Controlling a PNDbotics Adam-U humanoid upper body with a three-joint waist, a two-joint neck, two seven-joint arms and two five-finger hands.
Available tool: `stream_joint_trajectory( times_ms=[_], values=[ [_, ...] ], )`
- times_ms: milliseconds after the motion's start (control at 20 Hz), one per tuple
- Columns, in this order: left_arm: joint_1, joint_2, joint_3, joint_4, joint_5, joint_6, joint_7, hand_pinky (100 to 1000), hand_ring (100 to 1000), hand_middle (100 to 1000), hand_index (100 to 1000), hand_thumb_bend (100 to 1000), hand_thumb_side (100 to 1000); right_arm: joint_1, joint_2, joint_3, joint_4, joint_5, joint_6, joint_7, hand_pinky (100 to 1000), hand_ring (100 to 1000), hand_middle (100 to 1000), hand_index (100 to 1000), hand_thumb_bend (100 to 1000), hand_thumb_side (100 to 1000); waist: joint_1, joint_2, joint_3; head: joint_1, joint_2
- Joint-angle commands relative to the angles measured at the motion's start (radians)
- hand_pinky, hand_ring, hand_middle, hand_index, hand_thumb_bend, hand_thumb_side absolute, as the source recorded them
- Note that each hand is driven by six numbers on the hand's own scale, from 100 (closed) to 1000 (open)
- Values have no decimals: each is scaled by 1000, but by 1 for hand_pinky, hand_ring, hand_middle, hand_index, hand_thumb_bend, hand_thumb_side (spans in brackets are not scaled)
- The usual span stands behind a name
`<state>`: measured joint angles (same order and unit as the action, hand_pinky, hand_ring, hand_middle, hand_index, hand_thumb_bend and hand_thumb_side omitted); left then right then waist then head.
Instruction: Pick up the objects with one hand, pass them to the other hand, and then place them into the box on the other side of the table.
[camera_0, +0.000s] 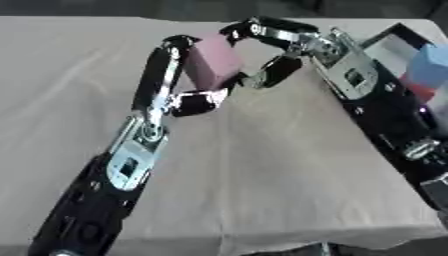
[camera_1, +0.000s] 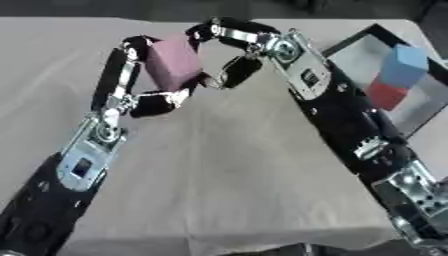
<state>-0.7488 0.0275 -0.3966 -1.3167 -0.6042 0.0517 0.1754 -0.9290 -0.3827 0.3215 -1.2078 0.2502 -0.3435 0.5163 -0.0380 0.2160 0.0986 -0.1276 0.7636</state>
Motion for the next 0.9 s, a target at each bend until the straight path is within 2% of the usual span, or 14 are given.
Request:
stream_joint_trajectory(
  times_ms=[50, 100, 150, 200, 300, 450, 600, 900],
  values=[
    [-9, -19, -13, 0, -35, -26, -55, 676, 567, 545, 637, 102, 100, -35, -3, -17, -39, -34, -6, 7, 948, 1000, 619, 718, 148, 252, 2, -15, -1, -6, 3],
    [-8, -20, -9, 0, -35, -33, -65, 672, 560, 535, 625, 100, 100, -35, -3, -18, -39, -36, -5, 9, 949, 1000, 624, 727, 133, 240, 3, -15, -1, -7, 3],
    [-7, -21, -6, 1, -32, -37, -70, 667, 552, 522, 608, 100, 102, -35, -3, -20, -38, -37, -2, 9, 952, 1000, 676, 787, 109, 190, 3, -14, -1, -7, 4],
    [-7, -22, -5, 2, -26, -40, -71, 656, 534, 502, 581, 100, 126, -34, -3, -21, -38, -37, 0, 7, 953, 1000, 714, 825, 185, 154, 2, -13, -1, -8, 4],
    [-5, -25, -5, 4, -11, -45, -72, 642, 506, 464, 522, 100, 153, -33, -3, -17, -44, -27, -8, 13, 981, 1000, 850, 1000, 220, 122, 2, -12, -1, -7, 4],
    [-6, -25, -8, 8, -1, -48, -77, 630, 487, 430, 463, 100, 154, -33, -3, -19, -52, -6, -35, 36, 1000, 1000, 993, 1000, 243, 100, 2, -11, -1, -8, 2],
    [-5, -26, -10, 7, -3, -52, -74, 624, 478, 408, 418, 100, 129, -33, -4, -24, -55, 24, -45, 45, 1000, 1000, 1000, 1000, 242, 100, 3, -11, -1, -11, 2],
    [-6, -25, -13, 13, -6, -44, -68, 614, 471, 395, 411, 100, 103, -32, -3, -27, -63, 36, -50, 58, 1000, 1000, 1000, 1000, 238, 100, 3, -9, -3, -7, 1]
  ],
)
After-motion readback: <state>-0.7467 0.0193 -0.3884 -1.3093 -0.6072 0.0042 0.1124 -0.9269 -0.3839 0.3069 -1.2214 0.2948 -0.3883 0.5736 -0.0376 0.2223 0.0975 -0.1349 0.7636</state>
